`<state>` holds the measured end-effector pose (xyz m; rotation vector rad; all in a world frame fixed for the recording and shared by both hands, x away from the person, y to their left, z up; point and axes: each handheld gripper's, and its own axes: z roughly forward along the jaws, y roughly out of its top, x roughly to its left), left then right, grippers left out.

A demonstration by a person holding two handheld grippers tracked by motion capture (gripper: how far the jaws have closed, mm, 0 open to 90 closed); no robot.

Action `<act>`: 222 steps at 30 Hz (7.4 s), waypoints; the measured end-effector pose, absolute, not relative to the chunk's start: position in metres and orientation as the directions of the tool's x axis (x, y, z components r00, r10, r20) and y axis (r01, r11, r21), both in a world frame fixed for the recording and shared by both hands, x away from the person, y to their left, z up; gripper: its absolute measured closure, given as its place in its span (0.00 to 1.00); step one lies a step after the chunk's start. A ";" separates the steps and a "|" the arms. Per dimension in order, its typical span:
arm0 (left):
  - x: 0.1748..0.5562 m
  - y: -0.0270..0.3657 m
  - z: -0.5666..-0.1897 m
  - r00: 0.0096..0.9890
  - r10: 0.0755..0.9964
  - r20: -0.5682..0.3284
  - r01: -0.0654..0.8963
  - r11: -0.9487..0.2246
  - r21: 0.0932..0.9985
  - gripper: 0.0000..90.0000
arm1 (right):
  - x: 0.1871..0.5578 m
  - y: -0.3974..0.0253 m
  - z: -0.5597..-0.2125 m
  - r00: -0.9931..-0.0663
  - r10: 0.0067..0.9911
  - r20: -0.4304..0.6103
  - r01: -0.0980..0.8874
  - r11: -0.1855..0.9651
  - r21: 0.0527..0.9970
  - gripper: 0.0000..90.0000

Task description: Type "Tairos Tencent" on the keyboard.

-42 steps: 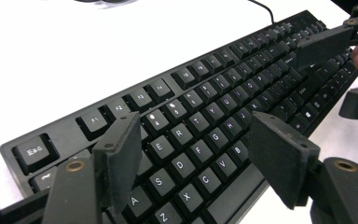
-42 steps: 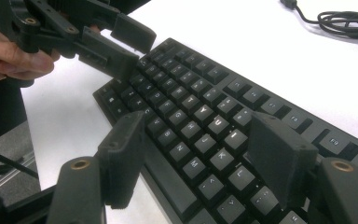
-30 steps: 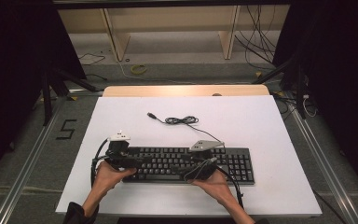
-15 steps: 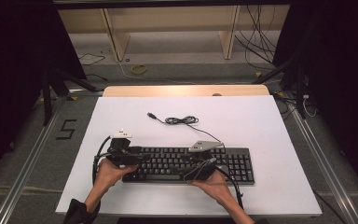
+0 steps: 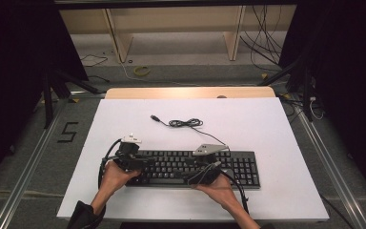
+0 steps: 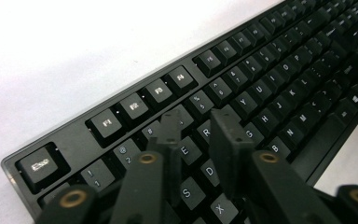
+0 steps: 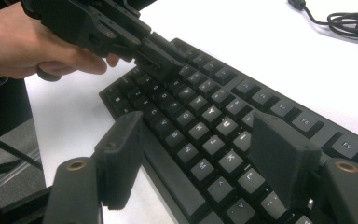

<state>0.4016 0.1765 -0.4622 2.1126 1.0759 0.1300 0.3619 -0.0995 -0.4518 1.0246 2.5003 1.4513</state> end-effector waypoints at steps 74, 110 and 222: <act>0.387 0.185 -0.448 0.631 0.718 -0.296 0.645 -0.272 0.715 0.40 | 0.361 -0.092 -0.452 -0.787 0.566 0.245 0.501 0.355 0.790 0.48; 0.367 0.191 -0.450 0.644 0.696 -0.317 0.616 -0.226 0.754 0.36 | 0.366 -0.067 -0.471 -0.809 0.559 0.181 0.490 0.471 0.734 0.98; 0.395 0.152 -0.468 0.697 0.671 -0.252 0.601 -0.355 0.716 0.85 | 0.338 -0.165 -0.446 -0.736 0.644 0.210 0.477 0.273 0.835 0.40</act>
